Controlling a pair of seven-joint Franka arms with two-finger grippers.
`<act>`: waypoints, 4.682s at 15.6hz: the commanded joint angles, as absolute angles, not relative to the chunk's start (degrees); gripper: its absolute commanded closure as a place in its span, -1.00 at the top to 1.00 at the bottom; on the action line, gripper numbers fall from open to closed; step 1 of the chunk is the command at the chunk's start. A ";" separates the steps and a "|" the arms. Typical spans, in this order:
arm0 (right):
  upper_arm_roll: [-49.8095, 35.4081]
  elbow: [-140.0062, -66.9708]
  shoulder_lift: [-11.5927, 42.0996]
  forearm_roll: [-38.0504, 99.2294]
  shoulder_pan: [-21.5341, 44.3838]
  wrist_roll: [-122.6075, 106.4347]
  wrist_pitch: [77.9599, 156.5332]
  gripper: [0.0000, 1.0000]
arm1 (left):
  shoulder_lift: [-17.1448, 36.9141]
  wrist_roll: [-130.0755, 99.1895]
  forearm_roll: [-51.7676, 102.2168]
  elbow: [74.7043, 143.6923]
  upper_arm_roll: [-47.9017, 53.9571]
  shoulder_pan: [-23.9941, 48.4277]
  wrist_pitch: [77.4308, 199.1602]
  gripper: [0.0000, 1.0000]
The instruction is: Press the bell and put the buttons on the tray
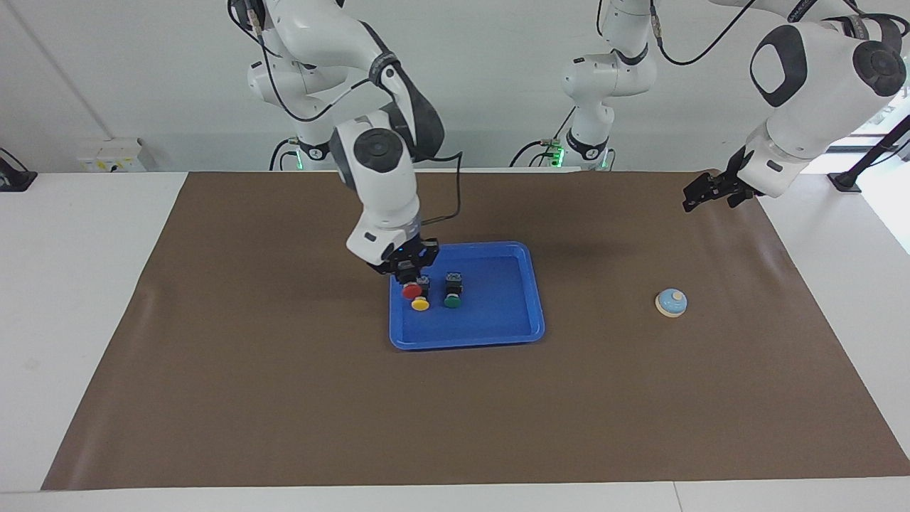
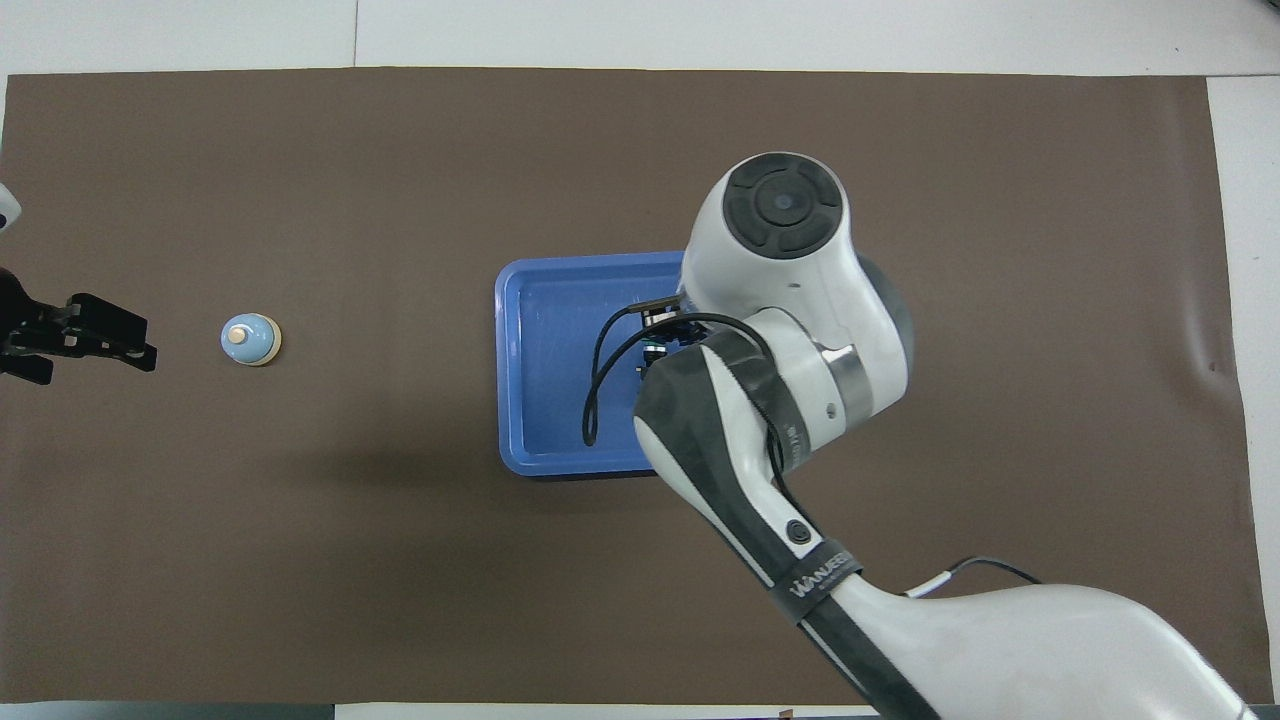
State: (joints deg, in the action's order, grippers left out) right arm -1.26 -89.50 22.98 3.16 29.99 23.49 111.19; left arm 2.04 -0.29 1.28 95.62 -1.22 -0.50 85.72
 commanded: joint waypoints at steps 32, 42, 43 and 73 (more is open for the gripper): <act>2.20 -91.38 17.87 4.39 28.59 23.50 113.56 1.00 | 0.44 -0.09 1.23 97.21 -1.41 -0.26 86.13 1.00; 2.20 -103.52 0.10 0.53 11.27 0.98 103.80 1.00 | 0.44 -0.09 1.32 97.21 -1.41 -0.26 86.13 1.00; 2.20 -104.41 -0.87 0.44 9.94 -0.77 103.71 1.00 | 0.44 -0.09 1.32 97.21 -1.41 -0.26 86.13 1.00; 2.20 -97.12 -1.14 -1.67 2.46 -0.18 90.88 1.00 | 0.44 -4.80 0.27 97.73 -1.23 -0.44 89.62 1.00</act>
State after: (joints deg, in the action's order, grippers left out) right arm 2.96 -97.22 -0.90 -1.16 3.32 -2.62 91.93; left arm 2.04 -1.28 1.18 95.64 -1.22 -0.50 86.24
